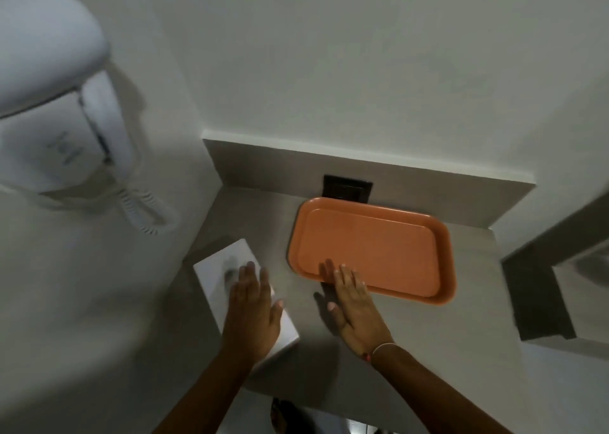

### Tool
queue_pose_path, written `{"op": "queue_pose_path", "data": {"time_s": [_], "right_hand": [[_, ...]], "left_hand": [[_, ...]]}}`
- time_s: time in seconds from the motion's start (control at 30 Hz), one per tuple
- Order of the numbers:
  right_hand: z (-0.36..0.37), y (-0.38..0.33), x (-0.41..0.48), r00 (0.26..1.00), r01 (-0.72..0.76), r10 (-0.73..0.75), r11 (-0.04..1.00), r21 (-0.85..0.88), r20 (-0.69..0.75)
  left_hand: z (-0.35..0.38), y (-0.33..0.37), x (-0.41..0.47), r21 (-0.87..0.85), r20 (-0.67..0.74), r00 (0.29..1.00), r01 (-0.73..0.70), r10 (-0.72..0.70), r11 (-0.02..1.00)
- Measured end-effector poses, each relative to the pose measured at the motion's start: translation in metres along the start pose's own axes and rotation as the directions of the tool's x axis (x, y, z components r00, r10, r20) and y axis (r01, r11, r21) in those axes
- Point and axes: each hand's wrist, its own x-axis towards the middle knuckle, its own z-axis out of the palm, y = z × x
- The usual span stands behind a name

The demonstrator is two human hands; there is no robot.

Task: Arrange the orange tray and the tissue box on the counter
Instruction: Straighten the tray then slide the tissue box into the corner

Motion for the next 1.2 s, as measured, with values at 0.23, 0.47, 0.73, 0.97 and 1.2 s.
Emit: {"op": "queue_pose_path", "data": {"time_s": [0.23,0.47,0.73,0.97,1.2], "right_hand": [[0.05,-0.083,0.049,0.941,0.248,-0.242,0.969,0.004,0.238],[0.064,-0.083,0.065,0.9,0.336,-0.302,0.94,-0.059,0.313],[0.067,-0.088,0.062,0.925,0.287,-0.273,0.958,-0.017,0.263],[0.072,-0.099,0.063,0.962,0.155,-0.159,0.987,0.035,0.222],[0.077,-0.119,0.097,0.99,-0.023,0.002,0.989,0.148,0.141]], "left_hand": [[-0.002,-0.069,-0.049,-0.039,0.057,0.965,0.258,-0.256,0.965],[0.02,-0.064,-0.065,-0.108,0.106,0.947,0.314,-0.303,0.943],[0.023,-0.061,-0.064,-0.23,0.1,0.953,0.302,-0.286,0.925],[0.014,-0.075,-0.054,-0.231,0.068,0.976,0.218,-0.208,0.948],[-0.015,-0.114,0.009,-0.099,0.113,0.993,0.046,-0.035,0.994]]}}
